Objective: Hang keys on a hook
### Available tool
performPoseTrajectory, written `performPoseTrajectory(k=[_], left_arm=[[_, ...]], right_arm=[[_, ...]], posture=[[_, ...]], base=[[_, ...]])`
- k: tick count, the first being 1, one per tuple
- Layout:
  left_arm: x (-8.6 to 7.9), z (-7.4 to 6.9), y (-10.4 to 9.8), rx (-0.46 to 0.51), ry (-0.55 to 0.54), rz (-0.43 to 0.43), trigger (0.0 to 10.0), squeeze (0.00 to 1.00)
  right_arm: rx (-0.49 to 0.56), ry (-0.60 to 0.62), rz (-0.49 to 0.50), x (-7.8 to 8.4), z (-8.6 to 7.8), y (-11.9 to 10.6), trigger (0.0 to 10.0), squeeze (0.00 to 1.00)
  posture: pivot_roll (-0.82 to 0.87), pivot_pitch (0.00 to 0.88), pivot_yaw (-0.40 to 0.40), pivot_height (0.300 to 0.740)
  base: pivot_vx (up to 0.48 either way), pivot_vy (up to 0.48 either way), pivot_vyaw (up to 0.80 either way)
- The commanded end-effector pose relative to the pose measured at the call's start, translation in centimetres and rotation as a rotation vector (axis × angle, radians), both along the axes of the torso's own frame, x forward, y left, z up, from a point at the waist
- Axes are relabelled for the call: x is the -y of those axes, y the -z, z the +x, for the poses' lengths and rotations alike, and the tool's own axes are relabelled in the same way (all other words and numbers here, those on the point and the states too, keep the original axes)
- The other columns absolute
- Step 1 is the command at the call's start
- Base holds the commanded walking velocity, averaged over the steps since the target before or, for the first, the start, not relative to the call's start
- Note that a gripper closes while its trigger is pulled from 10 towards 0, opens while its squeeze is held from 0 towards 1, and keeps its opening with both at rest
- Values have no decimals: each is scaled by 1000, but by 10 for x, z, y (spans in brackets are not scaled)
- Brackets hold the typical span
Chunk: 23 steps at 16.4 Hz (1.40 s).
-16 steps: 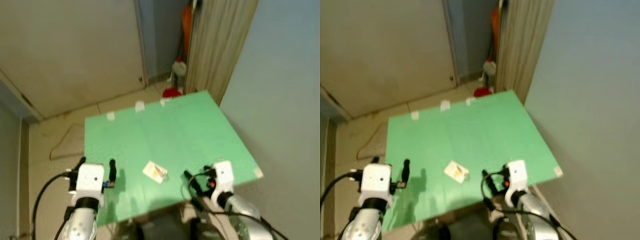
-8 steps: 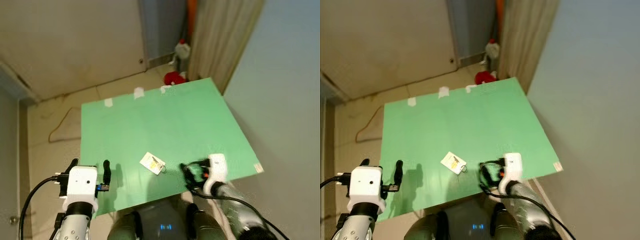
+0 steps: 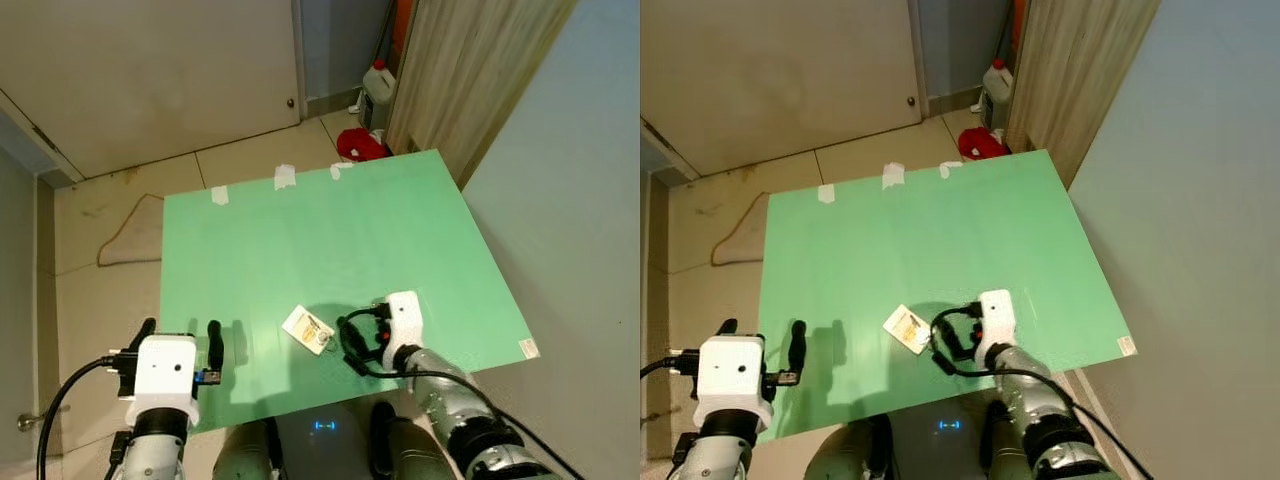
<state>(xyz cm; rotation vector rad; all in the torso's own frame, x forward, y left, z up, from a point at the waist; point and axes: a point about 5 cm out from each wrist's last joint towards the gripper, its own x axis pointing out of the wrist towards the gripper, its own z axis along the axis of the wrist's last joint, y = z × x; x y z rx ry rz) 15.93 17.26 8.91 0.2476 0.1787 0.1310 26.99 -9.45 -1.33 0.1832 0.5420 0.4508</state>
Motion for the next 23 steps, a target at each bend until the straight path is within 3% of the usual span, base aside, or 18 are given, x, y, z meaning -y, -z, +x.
performPoseTrajectory(k=[1,6,13,18,23], left_arm=[[0,-4,-1,-11,-9,13,10000,0],[2,-3,0,-12,7,24,10000,0],[3,-3,1,-12,18,34,10000,0],[5,-4,1,-12,26,40,10000,0],[7,-5,2,-10,29,45,10000,0]], right_arm=[[-37,-8,-24,1,-12,12,10000,0],[-44,-22,-44,-4,-17,16,10000,0],[-77,-7,40,-15,-20,17,10000,0],[-44,-91,-167,-14,-21,21,10000,0],[-12,-116,-173,-26,-32,24,10000,0]], posture=[[116,284,16,740],[108,283,19,740],[107,281,23,740],[105,282,19,740],[100,287,16,740]], base=[[0,0,0],[0,0,0],[0,0,0],[0,0,0],[0,0,0]])
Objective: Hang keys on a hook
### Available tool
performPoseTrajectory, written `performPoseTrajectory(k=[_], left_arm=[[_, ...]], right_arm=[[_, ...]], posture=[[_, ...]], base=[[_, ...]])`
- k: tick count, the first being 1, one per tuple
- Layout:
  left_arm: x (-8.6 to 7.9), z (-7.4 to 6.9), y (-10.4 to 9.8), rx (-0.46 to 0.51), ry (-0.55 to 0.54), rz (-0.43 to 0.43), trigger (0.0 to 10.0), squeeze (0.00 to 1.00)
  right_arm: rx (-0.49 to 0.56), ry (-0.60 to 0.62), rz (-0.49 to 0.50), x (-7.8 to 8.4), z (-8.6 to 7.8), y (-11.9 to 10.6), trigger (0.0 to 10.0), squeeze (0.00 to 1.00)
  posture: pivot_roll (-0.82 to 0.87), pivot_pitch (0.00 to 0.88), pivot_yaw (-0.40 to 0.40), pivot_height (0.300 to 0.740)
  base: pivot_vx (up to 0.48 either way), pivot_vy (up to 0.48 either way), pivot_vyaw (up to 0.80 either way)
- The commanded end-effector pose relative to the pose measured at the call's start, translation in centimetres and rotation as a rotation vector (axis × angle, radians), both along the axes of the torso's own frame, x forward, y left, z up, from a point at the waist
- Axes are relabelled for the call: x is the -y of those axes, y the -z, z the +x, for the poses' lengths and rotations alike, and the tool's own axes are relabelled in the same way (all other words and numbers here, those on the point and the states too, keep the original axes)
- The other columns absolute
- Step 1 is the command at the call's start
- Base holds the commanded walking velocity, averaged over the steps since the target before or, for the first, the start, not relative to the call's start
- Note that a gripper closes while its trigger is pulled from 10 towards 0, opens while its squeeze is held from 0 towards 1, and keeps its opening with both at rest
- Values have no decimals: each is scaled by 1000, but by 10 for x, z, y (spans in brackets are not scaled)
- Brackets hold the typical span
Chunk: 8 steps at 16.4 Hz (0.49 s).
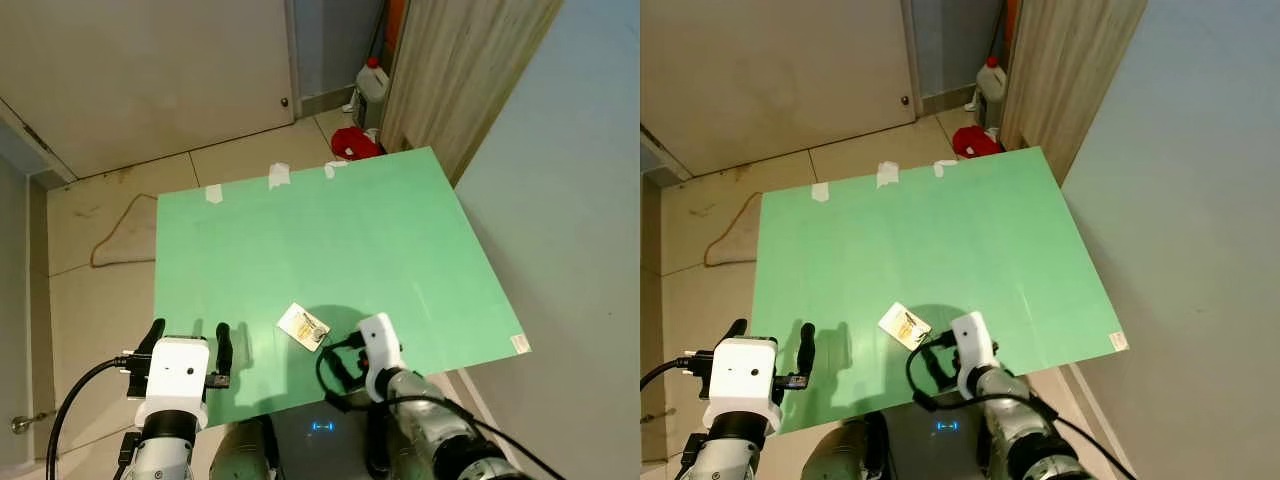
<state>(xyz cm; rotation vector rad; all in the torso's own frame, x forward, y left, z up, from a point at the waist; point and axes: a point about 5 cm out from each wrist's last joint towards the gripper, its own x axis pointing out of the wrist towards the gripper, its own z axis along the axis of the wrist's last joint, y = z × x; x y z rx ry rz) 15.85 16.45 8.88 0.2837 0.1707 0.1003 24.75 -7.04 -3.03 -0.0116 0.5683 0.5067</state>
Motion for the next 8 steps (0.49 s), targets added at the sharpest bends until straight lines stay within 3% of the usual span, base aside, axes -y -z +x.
performPoseTrajectory(k=[1,8], left_arm=[[0,-4,2,-12,-3,13,10000,0],[2,-5,11,-28,13,14,10000,0]], right_arm=[[-31,0,17,-6,-10,6,10000,0],[-20,32,135,-22,-3,-6,10000,0]], posture=[[99,287,15,740],[81,279,6,740]], base=[[0,0,0],[0,0,0]])
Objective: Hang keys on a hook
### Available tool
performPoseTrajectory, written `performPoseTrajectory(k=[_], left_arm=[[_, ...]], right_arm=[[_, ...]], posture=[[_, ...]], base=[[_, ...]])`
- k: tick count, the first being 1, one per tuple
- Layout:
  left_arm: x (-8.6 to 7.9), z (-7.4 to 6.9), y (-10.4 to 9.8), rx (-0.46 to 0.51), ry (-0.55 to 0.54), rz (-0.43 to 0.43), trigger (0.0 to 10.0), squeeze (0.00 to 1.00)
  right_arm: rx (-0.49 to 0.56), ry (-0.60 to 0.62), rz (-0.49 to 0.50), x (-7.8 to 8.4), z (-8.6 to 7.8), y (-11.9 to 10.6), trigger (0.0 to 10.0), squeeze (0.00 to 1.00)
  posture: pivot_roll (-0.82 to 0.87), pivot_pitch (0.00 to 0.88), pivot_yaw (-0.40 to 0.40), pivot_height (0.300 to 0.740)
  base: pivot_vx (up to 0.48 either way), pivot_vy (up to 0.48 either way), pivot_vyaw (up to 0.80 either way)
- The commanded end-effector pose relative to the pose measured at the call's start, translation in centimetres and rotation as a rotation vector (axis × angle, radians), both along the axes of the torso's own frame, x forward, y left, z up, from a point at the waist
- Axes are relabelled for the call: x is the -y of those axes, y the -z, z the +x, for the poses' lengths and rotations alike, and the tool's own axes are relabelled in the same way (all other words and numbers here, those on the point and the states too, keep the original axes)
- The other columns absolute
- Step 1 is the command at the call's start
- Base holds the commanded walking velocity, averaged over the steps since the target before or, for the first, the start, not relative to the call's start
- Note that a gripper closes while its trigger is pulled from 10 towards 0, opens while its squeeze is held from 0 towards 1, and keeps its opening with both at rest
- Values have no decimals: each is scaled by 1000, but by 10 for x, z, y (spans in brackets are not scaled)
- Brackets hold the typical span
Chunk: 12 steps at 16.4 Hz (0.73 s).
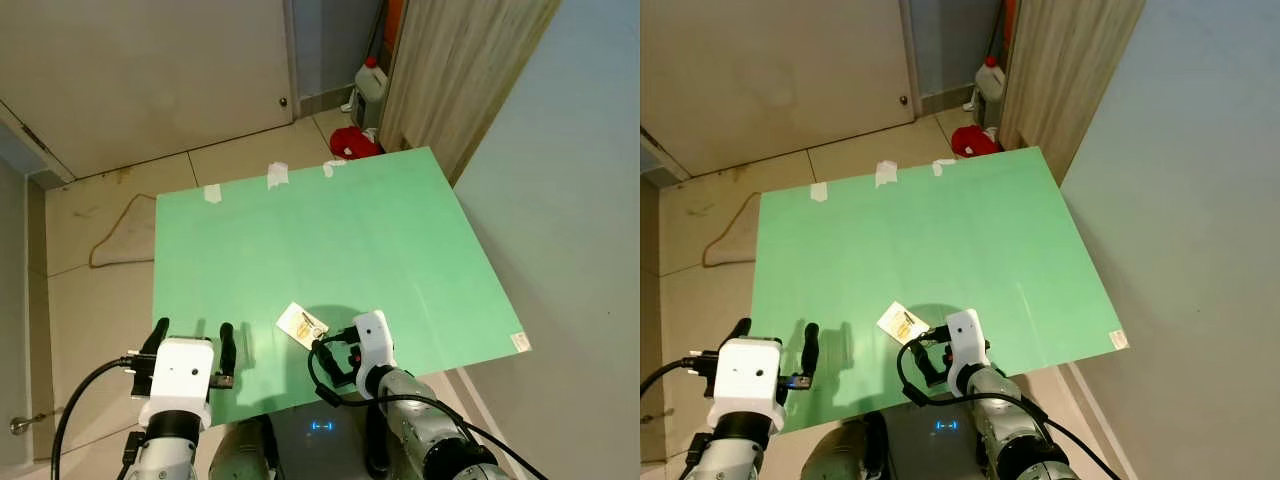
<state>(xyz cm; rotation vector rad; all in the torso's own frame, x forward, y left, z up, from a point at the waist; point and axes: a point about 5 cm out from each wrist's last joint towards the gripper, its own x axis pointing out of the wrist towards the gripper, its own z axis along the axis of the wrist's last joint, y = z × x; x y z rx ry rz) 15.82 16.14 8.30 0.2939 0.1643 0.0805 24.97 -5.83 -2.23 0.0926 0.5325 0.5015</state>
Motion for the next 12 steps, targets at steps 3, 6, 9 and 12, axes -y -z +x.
performPoseTrajectory(k=[3,6,9,12], left_arm=[[-1,-18,30,-84,16,55,10000,0],[4,-34,59,-109,71,123,10000,0],[20,-29,76,-117,126,76,10000,0],[30,-24,83,-97,143,38,10000,0]], right_arm=[[-14,0,28,-7,-1,-1,10000,0],[19,6,24,-2,6,-6,10000,0],[48,9,29,3,12,-11,10000,0],[40,2,50,3,13,-13,10000,0]], posture=[[73,278,-2,740],[56,277,-21,740],[18,281,-50,740],[-1,282,-63,740]], base=[[0,0,0],[0,0,0],[0,0,0],[0,0,0]])
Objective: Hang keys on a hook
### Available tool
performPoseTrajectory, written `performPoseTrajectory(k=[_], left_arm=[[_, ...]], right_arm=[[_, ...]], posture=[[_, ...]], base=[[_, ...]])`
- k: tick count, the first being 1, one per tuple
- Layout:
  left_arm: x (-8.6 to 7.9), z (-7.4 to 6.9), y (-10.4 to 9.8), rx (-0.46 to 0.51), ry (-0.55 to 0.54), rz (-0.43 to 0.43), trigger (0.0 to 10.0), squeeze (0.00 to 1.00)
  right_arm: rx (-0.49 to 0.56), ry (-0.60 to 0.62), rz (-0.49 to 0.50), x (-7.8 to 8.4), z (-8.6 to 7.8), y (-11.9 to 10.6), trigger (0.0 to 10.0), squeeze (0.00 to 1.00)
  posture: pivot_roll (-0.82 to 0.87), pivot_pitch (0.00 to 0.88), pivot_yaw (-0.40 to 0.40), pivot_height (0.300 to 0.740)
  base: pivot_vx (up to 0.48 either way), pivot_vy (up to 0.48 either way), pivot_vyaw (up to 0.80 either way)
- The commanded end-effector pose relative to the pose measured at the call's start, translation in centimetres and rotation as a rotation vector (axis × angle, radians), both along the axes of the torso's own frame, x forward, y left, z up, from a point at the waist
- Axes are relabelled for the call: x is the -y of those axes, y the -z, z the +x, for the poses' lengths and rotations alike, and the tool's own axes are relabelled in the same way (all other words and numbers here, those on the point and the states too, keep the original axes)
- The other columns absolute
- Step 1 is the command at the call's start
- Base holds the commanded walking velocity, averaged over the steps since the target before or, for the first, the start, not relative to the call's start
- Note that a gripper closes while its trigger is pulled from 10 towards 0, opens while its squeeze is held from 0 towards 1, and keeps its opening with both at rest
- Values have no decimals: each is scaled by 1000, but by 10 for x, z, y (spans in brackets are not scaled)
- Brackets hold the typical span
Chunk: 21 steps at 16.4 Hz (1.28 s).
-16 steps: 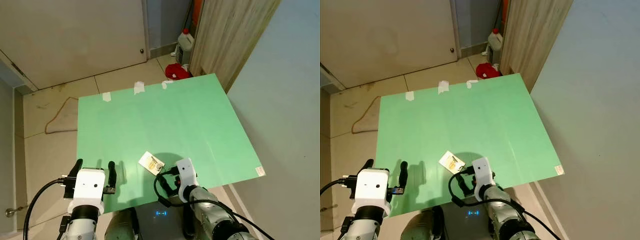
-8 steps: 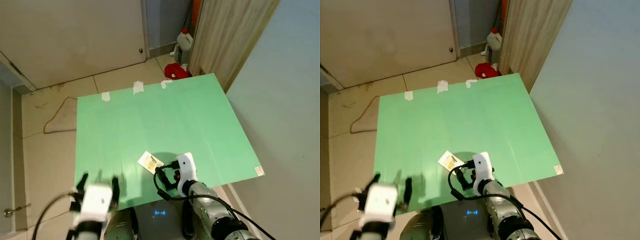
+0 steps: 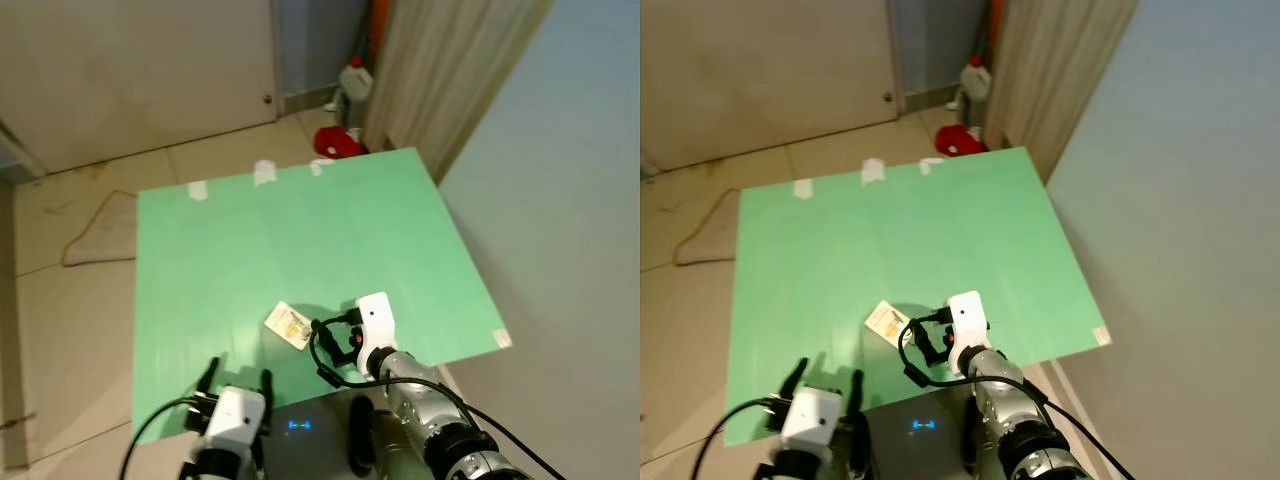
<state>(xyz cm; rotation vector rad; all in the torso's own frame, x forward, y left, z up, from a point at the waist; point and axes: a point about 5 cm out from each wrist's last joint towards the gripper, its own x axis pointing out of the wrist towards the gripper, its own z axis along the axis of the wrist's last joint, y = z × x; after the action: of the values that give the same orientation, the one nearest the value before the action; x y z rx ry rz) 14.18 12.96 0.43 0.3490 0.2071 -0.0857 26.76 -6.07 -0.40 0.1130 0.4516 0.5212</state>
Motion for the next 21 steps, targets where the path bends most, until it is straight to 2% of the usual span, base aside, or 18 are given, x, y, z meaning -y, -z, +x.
performPoseTrajectory(k=[1,4,7,9,10,12,15,17,21], left_arm=[[3,-9,9,-31,-4,-11,10000,0],[15,-13,21,-66,15,-35,10000,0],[20,-16,26,-71,26,-42,10000,0],[25,-19,31,-76,36,-37,10000,0],[25,-19,31,-76,36,-37,10000,0],[28,-20,32,-68,41,-37,10000,0],[29,-23,29,-47,54,-29,10000,0],[29,-27,25,-32,55,-28,10000,0],[30,-33,21,-24,67,-34,10000,0]], right_arm=[[-37,0,9,2,-7,6,10000,0],[-53,-15,10,3,-11,10,10000,0],[-59,-22,25,1,-12,9,10000,0],[-91,-23,120,-6,-12,4,10000,0],[-89,-31,125,-7,-13,3,10000,0],[-84,-78,81,-10,-20,8,10000,0],[-102,-53,-4,-6,-23,18,10000,0],[-70,-54,-47,-5,-25,19,10000,0],[-58,-71,-86,-9,-35,26,10000,0]], posture=[[-4,284,-67,740],[-22,293,-79,740],[-29,294,-82,740],[-35,297,-87,740],[-35,297,-88,740],[-22,299,-88,740],[14,312,-79,740],[31,319,-72,740],[49,328,-65,740]], base=[[0,0,0],[0,0,0],[0,0,0],[0,0,0],[0,0,0],[0,0,0],[0,0,0],[0,0,0],[0,0,0]])
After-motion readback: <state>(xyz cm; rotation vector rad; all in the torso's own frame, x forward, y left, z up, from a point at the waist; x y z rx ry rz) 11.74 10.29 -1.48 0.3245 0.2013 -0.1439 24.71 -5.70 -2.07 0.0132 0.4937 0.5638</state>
